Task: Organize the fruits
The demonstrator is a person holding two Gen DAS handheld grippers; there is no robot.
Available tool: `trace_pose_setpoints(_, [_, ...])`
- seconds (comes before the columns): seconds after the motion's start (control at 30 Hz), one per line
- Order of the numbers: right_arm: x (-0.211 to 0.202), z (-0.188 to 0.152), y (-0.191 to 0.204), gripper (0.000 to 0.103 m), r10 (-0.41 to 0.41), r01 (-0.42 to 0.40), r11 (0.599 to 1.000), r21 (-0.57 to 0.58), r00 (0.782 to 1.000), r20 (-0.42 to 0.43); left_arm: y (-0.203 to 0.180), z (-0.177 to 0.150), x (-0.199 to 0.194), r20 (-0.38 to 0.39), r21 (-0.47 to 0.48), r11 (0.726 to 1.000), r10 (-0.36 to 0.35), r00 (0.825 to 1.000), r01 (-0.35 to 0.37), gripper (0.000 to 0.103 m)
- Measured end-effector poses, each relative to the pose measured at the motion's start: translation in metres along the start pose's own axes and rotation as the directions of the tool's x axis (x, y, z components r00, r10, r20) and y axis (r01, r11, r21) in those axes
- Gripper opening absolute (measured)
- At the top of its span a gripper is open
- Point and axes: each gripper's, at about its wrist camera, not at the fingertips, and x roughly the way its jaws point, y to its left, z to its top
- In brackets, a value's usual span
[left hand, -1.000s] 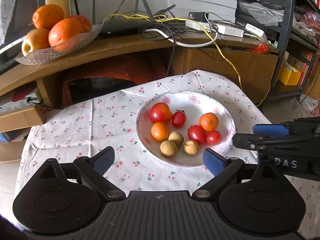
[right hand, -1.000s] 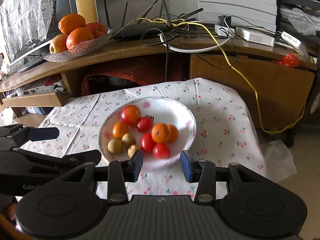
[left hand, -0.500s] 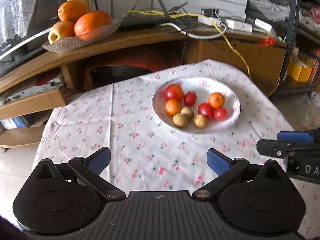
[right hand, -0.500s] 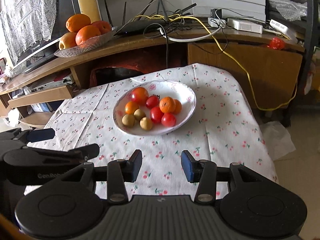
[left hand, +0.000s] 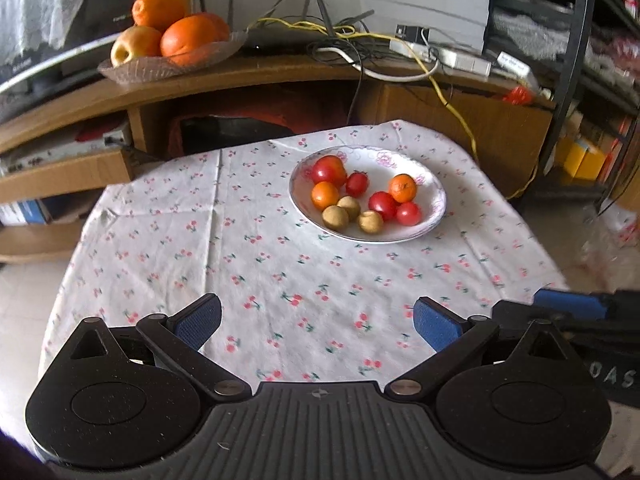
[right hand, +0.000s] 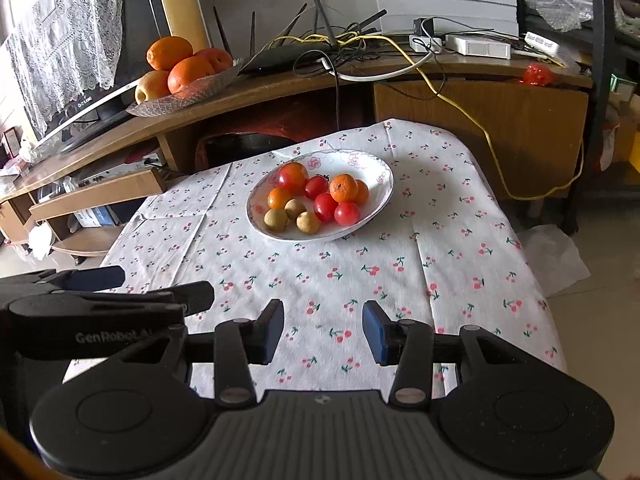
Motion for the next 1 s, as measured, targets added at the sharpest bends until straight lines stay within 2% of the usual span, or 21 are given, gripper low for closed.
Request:
trace_pose_setpoints(0.43, [-0.020, -0.018, 0.003, 0.043, 0.002, -0.002, 1.000, 0.019, 1.000, -0.001, -0.016, -0.020, -0.022, 0.013, 0.092, 0.992, 0.083, 0.996, -0.084, 0.103])
trace_pose_setpoints(0.63, [-0.023, -0.024, 0.004, 0.043, 0.004, -0.004, 1.000, 0.027, 1.000, -0.008, -0.011, -0.025, -0.021, -0.028, 0.057, 0.997, 0.047, 0.998, -0.046, 0.103])
trace_pose_setpoints(1.0, [-0.021, -0.029, 0.004, 0.043, -0.001, 0.001, 1.000, 0.024, 1.000, -0.025, -0.012, -0.031, -0.021, -0.040, 0.059, 0.997, 0.054, 0.998, -0.052, 0.103])
